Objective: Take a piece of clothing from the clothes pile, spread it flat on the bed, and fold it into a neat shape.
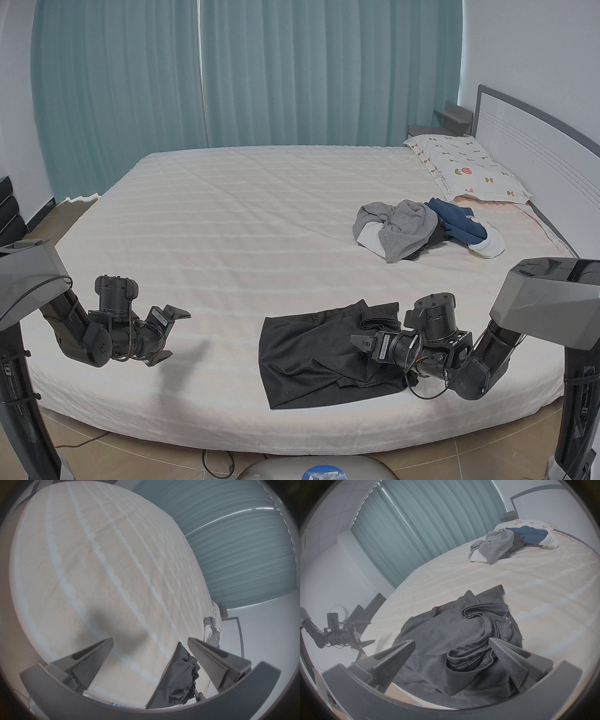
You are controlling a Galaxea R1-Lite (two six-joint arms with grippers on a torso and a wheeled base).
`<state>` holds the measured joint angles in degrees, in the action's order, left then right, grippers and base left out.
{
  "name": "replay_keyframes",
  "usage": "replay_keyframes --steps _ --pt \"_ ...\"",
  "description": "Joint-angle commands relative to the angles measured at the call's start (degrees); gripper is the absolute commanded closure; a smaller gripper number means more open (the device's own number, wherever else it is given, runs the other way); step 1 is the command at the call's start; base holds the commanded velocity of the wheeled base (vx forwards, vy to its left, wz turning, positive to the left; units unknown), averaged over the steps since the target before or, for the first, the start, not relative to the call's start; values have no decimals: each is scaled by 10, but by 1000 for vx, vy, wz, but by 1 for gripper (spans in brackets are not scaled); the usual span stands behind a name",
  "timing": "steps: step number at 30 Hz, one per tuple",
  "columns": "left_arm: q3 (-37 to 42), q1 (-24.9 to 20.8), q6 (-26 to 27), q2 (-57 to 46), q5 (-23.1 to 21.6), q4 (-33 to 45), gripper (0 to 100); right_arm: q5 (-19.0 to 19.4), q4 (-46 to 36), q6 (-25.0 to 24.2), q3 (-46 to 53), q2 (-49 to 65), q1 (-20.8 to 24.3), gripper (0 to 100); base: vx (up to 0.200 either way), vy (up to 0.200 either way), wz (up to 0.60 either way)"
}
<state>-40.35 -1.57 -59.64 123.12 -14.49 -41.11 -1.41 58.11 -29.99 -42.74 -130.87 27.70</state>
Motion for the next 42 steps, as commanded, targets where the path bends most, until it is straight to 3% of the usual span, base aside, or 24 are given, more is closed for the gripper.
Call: replay_keyframes --steps 1,7,8,18,23,25,29,42 --pt "-1 0 0 2 0 0 0 -17 9 16 1 -22 5 0 0 0 0" --pt "-1 0 0 2 0 0 0 -46 30 50 9 -43 5 0 0 0 0" --pt "-1 0 0 2 0 0 0 -47 32 56 13 -41 5 100 0 0 0" --pt "-1 0 0 2 -1 0 0 -46 59 100 73 -1 -12 100 0 0 0" --pt "-2 0 0 2 -1 0 0 -19 75 103 111 23 -27 100 0 0 0" --pt "-2 0 0 2 -1 0 0 17 97 104 129 18 -41 100 0 0 0" --pt "-2 0 0 2 -1 0 0 46 117 105 144 6 -56 100 0 0 0" --pt "-2 0 0 4 -1 0 0 79 118 141 169 5 -85 100 0 0 0"
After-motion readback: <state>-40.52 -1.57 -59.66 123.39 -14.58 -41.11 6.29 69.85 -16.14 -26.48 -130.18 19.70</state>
